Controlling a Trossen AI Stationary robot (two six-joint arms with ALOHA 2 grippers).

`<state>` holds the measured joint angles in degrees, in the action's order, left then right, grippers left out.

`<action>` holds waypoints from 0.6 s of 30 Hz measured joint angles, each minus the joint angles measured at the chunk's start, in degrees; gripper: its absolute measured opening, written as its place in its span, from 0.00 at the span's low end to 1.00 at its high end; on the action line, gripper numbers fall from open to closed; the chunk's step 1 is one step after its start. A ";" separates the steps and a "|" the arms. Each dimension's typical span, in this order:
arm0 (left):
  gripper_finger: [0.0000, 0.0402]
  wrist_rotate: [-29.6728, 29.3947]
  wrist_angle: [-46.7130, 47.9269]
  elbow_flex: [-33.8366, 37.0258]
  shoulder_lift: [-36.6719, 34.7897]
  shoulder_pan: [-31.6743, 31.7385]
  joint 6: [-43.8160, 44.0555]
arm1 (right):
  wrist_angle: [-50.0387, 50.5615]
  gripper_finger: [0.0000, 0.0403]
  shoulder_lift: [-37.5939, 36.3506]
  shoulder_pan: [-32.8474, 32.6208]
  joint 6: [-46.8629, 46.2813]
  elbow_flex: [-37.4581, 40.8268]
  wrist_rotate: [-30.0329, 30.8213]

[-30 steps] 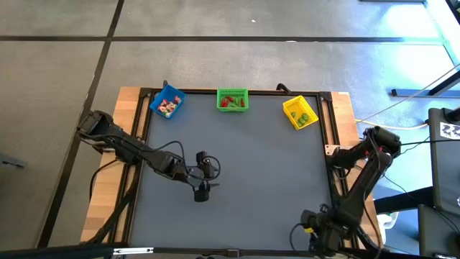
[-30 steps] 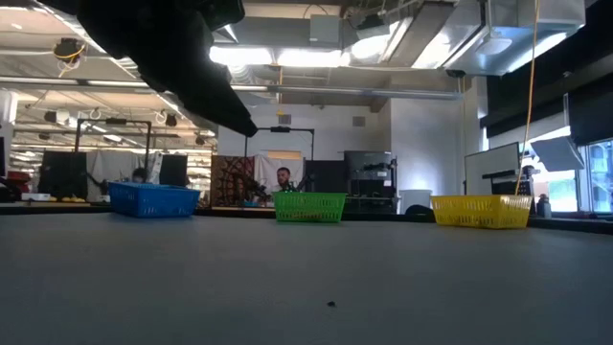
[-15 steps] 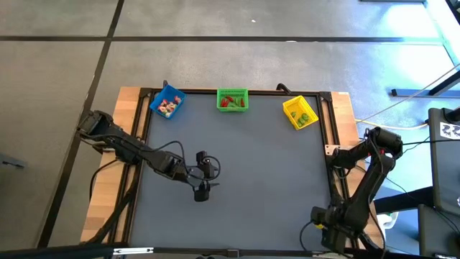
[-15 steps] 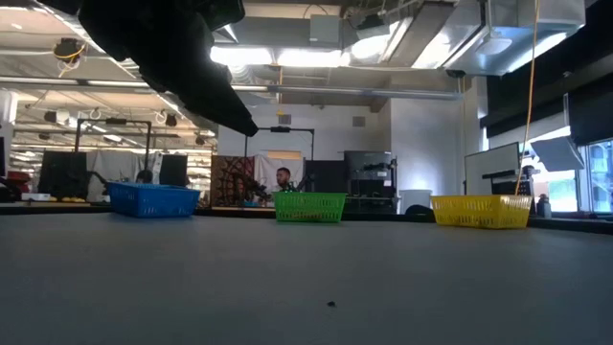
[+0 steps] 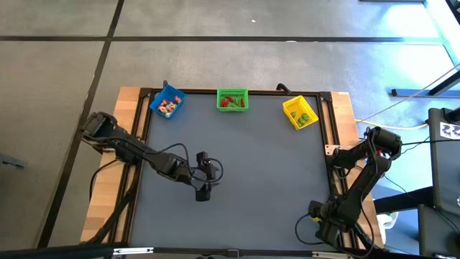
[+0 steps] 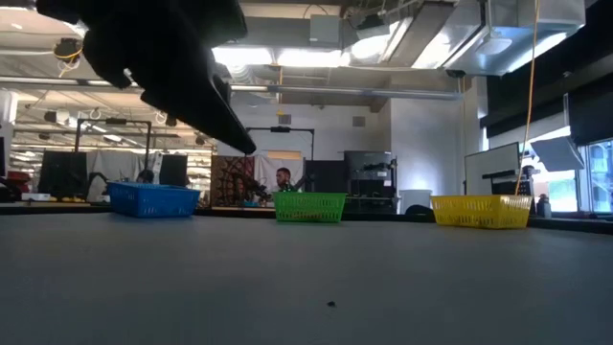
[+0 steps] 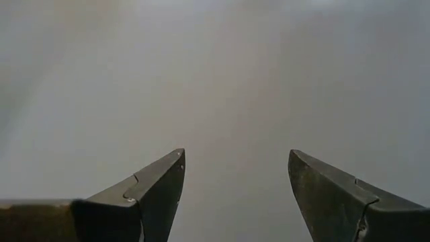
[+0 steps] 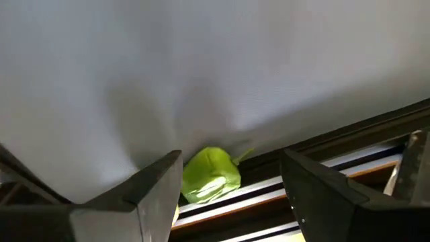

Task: Sort produce into baskets
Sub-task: Put the green chili pepper into the yellow bin

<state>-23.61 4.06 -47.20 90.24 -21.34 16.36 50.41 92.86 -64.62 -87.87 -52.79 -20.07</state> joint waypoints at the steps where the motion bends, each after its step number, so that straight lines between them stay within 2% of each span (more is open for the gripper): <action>1: 0.65 0.00 -0.18 0.00 0.36 0.00 0.02 | -0.15 0.63 0.00 0.00 0.02 0.20 -0.07; 8: 0.65 0.00 -0.36 0.00 0.78 -0.04 0.07 | -1.75 0.63 0.00 -0.02 2.20 1.25 -1.66; 18: 0.65 0.02 -0.49 0.00 0.72 -0.07 0.17 | -1.36 0.60 0.81 2.31 12.98 1.19 -9.39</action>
<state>-23.59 3.57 -47.20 90.96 -21.41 16.53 49.05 93.67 -62.31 -74.89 -51.61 -29.46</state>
